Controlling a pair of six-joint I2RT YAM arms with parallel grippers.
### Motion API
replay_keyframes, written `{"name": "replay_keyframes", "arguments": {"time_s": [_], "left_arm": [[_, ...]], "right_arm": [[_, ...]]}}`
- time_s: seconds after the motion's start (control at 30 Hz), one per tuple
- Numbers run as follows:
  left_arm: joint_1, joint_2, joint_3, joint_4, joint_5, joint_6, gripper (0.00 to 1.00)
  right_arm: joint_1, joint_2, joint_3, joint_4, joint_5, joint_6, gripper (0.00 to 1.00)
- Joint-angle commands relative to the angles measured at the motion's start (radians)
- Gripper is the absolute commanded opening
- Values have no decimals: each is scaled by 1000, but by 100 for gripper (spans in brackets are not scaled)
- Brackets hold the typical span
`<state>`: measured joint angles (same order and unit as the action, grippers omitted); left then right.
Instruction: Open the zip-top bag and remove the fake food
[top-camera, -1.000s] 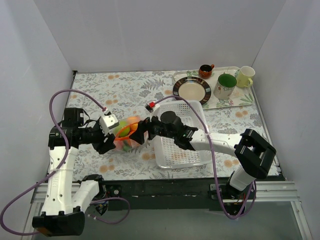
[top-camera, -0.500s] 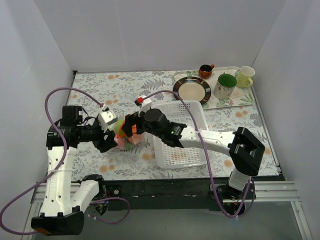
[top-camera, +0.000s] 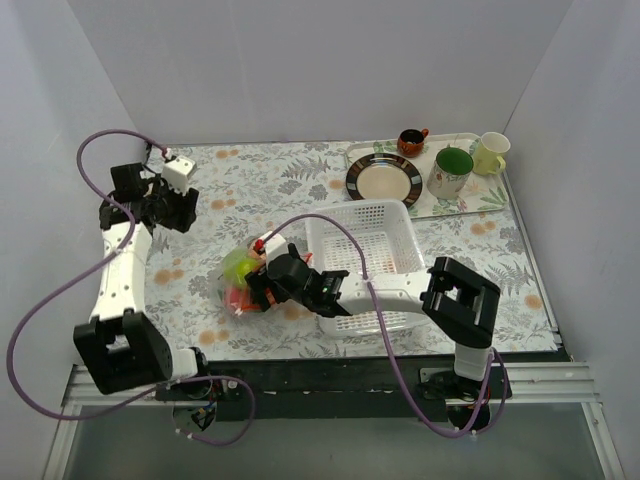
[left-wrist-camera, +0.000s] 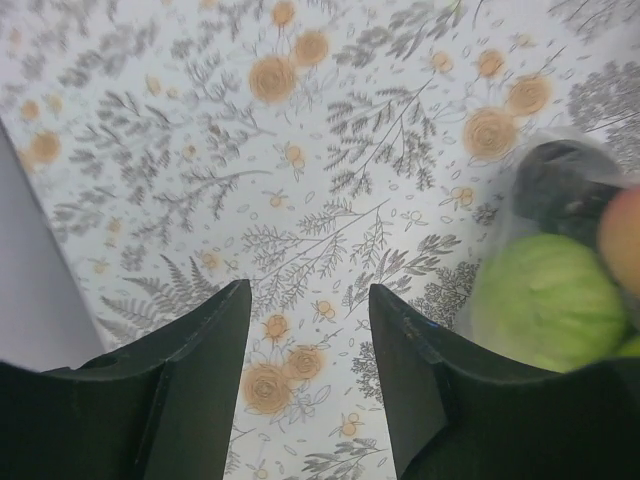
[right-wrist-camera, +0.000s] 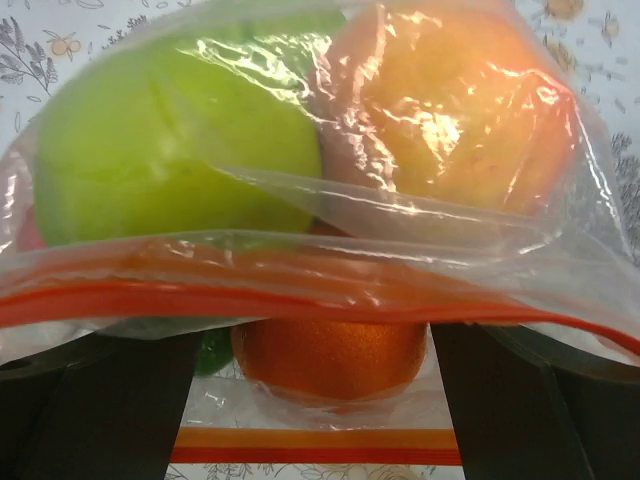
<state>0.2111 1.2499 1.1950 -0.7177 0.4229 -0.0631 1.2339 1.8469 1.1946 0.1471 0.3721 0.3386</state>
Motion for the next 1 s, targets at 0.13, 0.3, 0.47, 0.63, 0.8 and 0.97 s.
{"name": "replay_keyframes", "arguments": {"time_s": [0.13,0.3,0.47,0.63,0.8,0.97], "left_arm": [[-28,209,-61,-5,137,-38,49],[-101,241,-57,-101,284,-38,49],[-119,266,-103,-184,295,20,49],[-119,224,-231,-141,229,52,50],[-118,206,-305,-111,243,54,50],[-122,213,-317,-95,278,39,47]], "right_arm": [[35,-81,-127,0,93,22,98],[38,-58,-122,-3,96,16,98],[36,-34,-119,11,90,2,98],[36,1,-128,19,73,0,96],[38,12,-153,16,56,19,76],[36,-37,-156,9,51,11,66]]}}
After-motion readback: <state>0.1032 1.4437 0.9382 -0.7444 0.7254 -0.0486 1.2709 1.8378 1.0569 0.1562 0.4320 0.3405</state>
